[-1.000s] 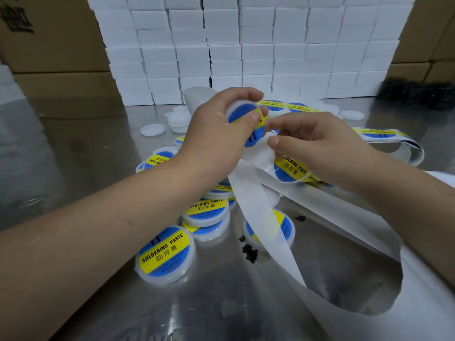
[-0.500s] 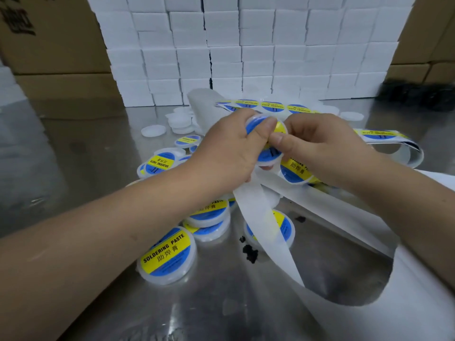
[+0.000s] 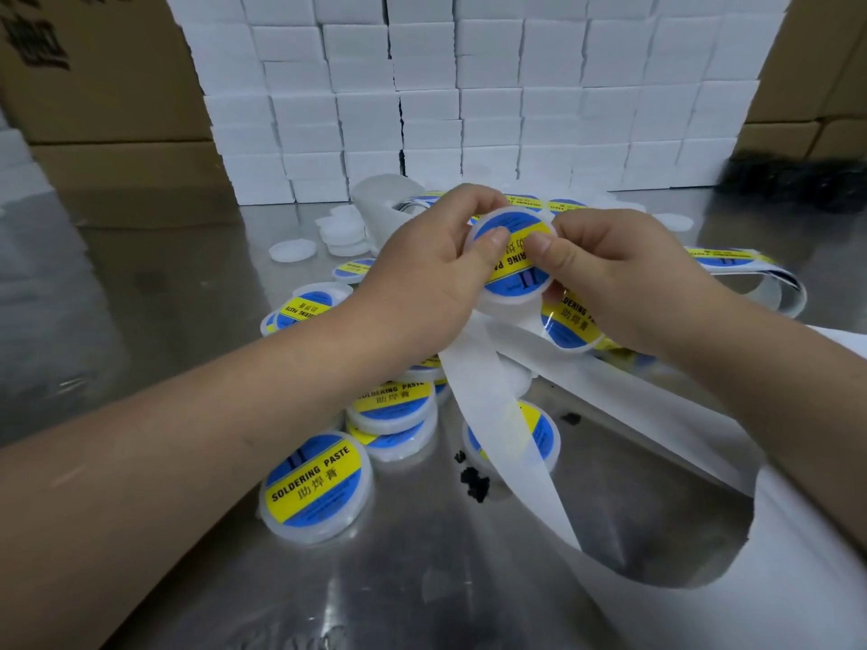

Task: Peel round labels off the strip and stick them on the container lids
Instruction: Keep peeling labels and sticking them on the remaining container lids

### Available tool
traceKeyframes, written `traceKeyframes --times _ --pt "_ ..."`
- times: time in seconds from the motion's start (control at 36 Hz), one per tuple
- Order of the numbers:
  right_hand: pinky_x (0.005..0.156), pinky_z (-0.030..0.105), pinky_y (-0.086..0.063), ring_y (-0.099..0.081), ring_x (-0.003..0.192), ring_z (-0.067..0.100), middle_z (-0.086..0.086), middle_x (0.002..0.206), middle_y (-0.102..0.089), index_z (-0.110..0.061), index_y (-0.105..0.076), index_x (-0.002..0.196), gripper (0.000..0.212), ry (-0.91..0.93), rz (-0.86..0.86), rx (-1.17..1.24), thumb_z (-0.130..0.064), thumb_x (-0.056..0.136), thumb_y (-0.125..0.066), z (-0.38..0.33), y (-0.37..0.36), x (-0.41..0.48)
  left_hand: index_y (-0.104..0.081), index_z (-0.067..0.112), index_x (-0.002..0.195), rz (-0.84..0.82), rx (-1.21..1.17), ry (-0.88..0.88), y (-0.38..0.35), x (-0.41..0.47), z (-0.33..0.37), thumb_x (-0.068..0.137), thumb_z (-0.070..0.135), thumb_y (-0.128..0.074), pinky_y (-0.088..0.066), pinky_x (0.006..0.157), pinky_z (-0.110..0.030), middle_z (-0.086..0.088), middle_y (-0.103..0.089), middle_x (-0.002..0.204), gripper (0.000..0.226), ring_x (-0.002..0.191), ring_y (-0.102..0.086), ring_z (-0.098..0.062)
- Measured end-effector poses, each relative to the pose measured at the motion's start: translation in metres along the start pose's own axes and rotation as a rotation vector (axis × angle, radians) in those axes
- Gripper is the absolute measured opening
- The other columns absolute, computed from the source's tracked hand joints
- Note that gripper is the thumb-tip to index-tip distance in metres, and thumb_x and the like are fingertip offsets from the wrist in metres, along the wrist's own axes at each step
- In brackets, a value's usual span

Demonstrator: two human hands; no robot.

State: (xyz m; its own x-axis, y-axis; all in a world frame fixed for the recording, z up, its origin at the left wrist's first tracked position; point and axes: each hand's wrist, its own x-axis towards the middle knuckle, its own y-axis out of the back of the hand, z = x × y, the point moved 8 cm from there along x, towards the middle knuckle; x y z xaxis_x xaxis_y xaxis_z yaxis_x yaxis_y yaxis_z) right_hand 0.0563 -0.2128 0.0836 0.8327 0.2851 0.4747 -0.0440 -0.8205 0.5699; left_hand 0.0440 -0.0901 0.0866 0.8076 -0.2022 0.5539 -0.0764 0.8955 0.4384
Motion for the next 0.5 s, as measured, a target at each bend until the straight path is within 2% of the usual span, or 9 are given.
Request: traceKeyframes --times 0.08,0.14,0.19,0.25,0.33,0.42,0.5 --pt "0.042 0.009 -0.034 -0.045 0.041 0.001 -0.009 0.048 -0.058 -0.016 -0.054 0.058 0.039 0.001 0.009 -0.038 -0.036 0.09 -0.05 0.0 -0.001 0.0 -0.05 0.034 0.097 0.006 0.037 -0.031 0.002 0.002 0.0 0.095 0.019 -0.046 -0.036 0.052 -0.009 0.017 -0.055 0.07 0.016 0.054 -0.049 0.009" --pt "0.043 0.009 -0.034 -0.046 0.042 -0.001 -0.011 0.05 -0.058 -0.016 -0.055 0.056 0.04 0.016 0.007 -0.1 -0.038 0.09 -0.05 -0.002 -0.002 -0.001 -0.053 0.032 0.096 0.008 0.037 -0.025 0.003 0.004 0.0 0.095 0.017 -0.047 -0.039 0.057 -0.01 0.019 -0.057 0.074 0.016 0.06 -0.051 0.01" --pt "0.042 0.008 -0.033 -0.046 0.043 -0.002 -0.018 0.048 -0.055 -0.021 -0.057 0.059 0.038 0.004 0.007 -0.117 -0.041 0.09 -0.048 -0.002 -0.001 -0.001 -0.056 0.031 0.085 0.055 -0.009 0.013 0.011 0.006 -0.002 0.094 0.013 -0.048 -0.039 0.055 -0.012 0.019 -0.058 0.065 0.021 0.056 -0.051 0.007" --pt "0.042 0.006 -0.032 -0.047 0.046 -0.003 -0.018 0.056 -0.059 -0.026 -0.06 0.064 0.033 -0.033 0.04 -0.055 -0.042 0.09 -0.047 0.002 0.003 0.0 -0.058 0.031 0.071 0.142 -0.032 0.057 0.028 0.008 -0.005 0.09 0.012 -0.048 -0.038 0.05 -0.013 0.019 -0.056 0.055 0.029 0.052 -0.048 0.004" --pt "0.056 0.009 -0.039 -0.051 0.062 -0.007 -0.015 0.073 -0.062 -0.033 -0.059 0.068 0.019 -0.046 0.153 -0.015 -0.028 0.084 -0.049 0.006 0.015 0.003 -0.063 0.026 0.062 0.183 0.011 0.09 0.047 0.012 -0.009 0.083 0.019 -0.045 -0.043 0.056 -0.019 0.014 -0.058 0.057 0.028 0.058 -0.052 -0.004" --pt "0.066 0.018 -0.042 -0.051 0.071 -0.006 -0.016 0.084 -0.06 -0.033 -0.058 0.093 0.028 -0.049 0.268 -0.012 -0.012 0.079 -0.045 0.008 0.026 0.004 -0.067 0.006 0.073 0.108 0.165 0.185 0.051 0.015 -0.021 0.085 0.02 -0.047 -0.043 0.057 -0.027 -0.009 -0.054 0.07 0.027 0.064 -0.047 -0.016" --pt "0.079 0.012 -0.036 -0.048 0.092 0.0 -0.01 0.103 -0.056 -0.023 -0.054 0.117 0.04 -0.033 0.359 -0.111 -0.006 0.082 -0.044 0.008 0.035 0.004 -0.058 0.014 0.073 -0.048 0.296 0.362 0.046 0.014 -0.043 0.084 0.024 -0.049 -0.036 0.058 -0.025 -0.008 -0.047 0.076 0.017 0.069 -0.04 -0.017"
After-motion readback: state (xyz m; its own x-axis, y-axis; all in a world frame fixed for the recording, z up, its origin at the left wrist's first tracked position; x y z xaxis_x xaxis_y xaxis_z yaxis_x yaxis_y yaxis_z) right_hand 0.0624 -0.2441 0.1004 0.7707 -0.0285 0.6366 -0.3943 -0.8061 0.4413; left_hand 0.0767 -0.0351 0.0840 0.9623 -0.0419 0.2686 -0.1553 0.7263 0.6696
